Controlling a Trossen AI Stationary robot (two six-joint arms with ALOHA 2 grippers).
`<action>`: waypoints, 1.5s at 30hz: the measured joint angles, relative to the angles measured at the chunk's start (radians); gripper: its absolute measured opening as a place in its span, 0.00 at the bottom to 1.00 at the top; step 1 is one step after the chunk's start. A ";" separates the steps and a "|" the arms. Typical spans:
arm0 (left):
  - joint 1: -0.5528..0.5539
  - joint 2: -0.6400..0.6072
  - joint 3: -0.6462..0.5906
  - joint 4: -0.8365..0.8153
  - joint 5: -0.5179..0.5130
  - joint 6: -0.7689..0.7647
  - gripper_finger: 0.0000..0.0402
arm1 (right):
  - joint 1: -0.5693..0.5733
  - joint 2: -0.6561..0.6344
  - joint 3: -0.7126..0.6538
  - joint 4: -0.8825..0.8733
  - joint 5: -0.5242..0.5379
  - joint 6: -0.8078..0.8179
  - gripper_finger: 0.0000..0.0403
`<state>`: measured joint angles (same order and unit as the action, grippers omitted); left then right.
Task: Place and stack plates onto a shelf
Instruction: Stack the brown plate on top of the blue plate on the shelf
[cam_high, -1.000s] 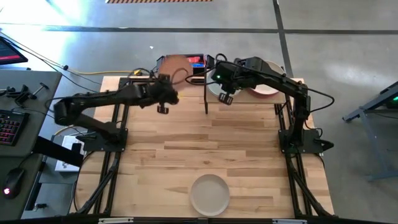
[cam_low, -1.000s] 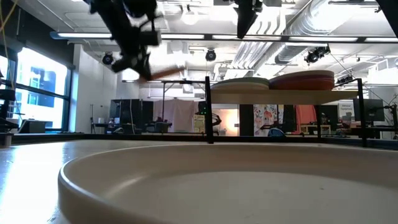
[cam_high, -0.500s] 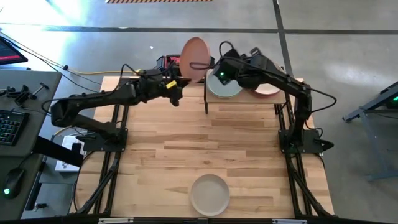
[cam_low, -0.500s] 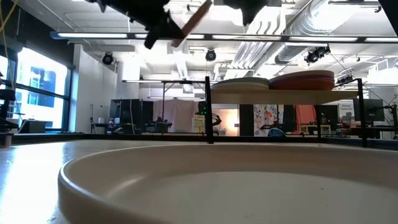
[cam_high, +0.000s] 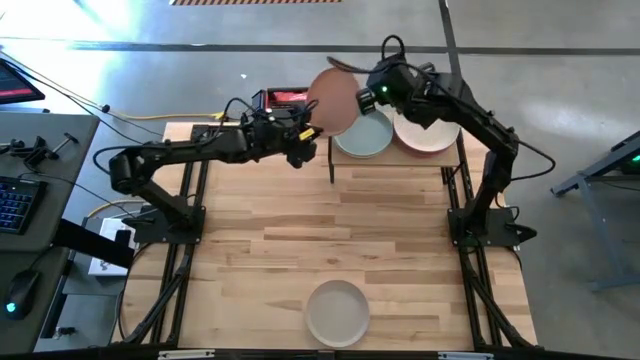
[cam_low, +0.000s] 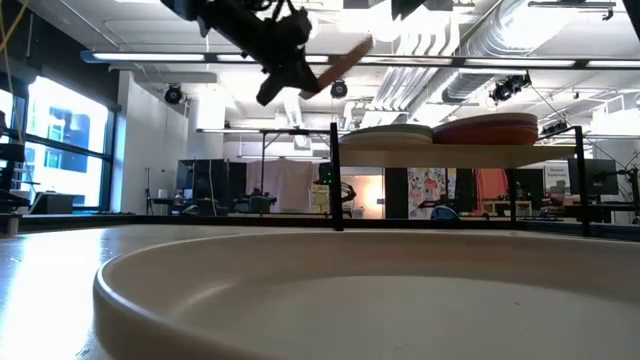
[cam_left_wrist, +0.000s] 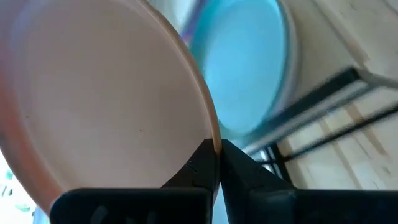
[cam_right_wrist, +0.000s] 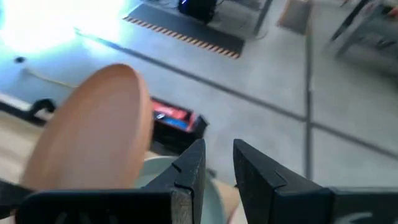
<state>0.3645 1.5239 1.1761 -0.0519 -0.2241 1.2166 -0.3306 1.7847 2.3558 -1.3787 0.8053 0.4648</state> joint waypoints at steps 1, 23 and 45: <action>0.000 0.012 0.014 -0.026 -0.004 0.009 0.00 | -0.014 0.000 -0.001 0.007 -0.034 0.007 0.18; -0.045 0.058 0.077 -0.176 0.005 0.104 0.00 | -0.233 0.030 -0.003 -0.031 -0.546 -0.015 0.29; -0.058 0.058 0.077 -0.267 -0.003 0.105 0.00 | -0.179 0.166 -0.003 -0.179 -0.641 0.052 0.33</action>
<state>0.3065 1.5814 1.2530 -0.3187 -0.2274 1.3212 -0.5095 1.9509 2.3531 -1.5573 0.1640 0.5168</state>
